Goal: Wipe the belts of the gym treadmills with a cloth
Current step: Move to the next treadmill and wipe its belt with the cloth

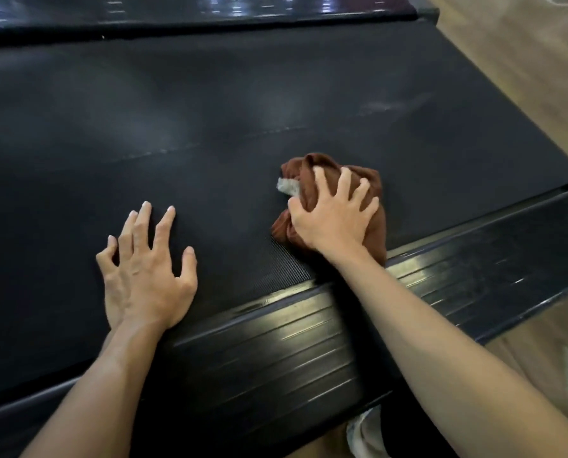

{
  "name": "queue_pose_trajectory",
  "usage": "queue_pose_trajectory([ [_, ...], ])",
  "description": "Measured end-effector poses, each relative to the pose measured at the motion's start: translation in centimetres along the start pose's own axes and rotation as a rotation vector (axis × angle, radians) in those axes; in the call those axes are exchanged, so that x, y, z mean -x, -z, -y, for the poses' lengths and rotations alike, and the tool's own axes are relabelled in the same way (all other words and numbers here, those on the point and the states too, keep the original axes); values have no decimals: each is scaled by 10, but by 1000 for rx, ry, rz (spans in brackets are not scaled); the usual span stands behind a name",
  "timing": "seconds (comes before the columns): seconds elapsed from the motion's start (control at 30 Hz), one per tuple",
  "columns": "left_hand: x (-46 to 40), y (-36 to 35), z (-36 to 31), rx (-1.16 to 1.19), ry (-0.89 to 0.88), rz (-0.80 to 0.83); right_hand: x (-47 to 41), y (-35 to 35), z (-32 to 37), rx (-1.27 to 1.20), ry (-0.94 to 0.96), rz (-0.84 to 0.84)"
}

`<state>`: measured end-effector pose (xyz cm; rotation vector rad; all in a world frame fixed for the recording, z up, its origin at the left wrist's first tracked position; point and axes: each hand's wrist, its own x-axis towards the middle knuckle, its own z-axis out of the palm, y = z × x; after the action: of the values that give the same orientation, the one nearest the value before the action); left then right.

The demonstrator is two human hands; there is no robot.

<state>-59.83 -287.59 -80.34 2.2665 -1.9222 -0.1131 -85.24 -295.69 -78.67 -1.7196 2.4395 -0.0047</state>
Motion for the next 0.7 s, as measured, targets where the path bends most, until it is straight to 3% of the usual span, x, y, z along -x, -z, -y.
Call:
queue_pose_trajectory([
  [0.07,0,-1,1,-1,3,4,-33,4,17,-39,-64,6],
  [0.13,-1,-3,2,-4,-2,2,-60,7,39,-43,-7,33],
  [0.3,-1,-3,4,-1,-6,-3,-37,2,59,18,453,67],
  [0.37,-1,-2,2,8,-4,-1,-4,-3,38,36,537,39],
  [0.47,0,-3,2,-1,-2,-6,8,-3,3,62,268,37],
  [0.57,-3,-5,3,2,-6,-1,-38,9,12,-18,-41,54],
  [0.7,-2,-6,7,-11,-3,7,-100,16,70,-57,-23,82],
])
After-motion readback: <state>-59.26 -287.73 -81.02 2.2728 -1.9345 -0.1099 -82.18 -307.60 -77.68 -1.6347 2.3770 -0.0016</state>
